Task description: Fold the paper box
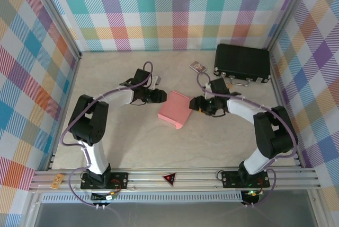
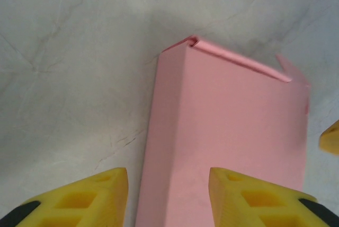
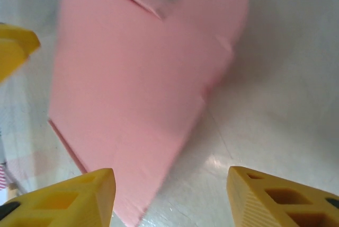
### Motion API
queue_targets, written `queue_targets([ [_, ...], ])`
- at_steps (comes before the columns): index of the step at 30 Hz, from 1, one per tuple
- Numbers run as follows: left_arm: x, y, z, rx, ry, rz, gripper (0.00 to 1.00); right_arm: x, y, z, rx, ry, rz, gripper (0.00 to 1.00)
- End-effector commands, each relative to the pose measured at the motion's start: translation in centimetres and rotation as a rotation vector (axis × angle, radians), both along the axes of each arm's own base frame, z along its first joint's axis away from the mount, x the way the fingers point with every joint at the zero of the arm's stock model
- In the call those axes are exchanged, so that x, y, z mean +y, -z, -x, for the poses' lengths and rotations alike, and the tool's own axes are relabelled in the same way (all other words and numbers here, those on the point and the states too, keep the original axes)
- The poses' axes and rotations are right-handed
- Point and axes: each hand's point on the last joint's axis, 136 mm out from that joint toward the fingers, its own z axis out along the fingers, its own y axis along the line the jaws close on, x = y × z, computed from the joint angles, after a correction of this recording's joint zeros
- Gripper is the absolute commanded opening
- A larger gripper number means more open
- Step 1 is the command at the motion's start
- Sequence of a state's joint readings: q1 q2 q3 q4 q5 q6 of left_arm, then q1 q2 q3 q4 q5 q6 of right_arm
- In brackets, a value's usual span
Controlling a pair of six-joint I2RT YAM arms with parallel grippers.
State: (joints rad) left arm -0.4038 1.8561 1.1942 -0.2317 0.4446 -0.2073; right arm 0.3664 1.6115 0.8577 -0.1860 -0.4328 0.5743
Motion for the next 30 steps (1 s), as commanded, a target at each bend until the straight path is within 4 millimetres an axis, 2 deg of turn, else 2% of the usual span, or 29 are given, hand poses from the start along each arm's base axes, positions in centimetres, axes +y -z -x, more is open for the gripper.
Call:
queue_targets([
  [1, -1.2, -0.7, 0.3, 0.002, 0.095, 0.054, 0.43, 2.4, -1.3, -1.0, 0.005, 0.068, -0.181, 0.57],
  [7, -1.6, 0.5, 0.7, 0.035, 0.109, 0.079, 0.38, 4.7, -0.4, -1.2, 0.011, 0.029, -0.254, 0.56],
  [10, -1.5, 1.2, 0.8, 0.051, 0.104, 0.072, 0.35, 5.1, -0.2, -1.4, 0.011, 0.034, -0.256, 0.56],
  [16, -1.1, 2.4, 0.6, 0.08, 0.073, 0.074, 0.21, 5.6, 0.4, -1.9, 0.019, 0.037, -0.288, 0.52],
  [21, -0.4, 3.1, 0.5, 0.098, 0.044, 0.093, 0.16, 6.7, -0.9, -1.9, -0.019, -0.004, -0.336, 0.44],
  [30, 0.7, 4.1, 0.3, 0.123, 0.016, 0.12, 0.15, 9.3, -4.7, -2.1, -0.13, -0.108, -0.38, 0.41],
])
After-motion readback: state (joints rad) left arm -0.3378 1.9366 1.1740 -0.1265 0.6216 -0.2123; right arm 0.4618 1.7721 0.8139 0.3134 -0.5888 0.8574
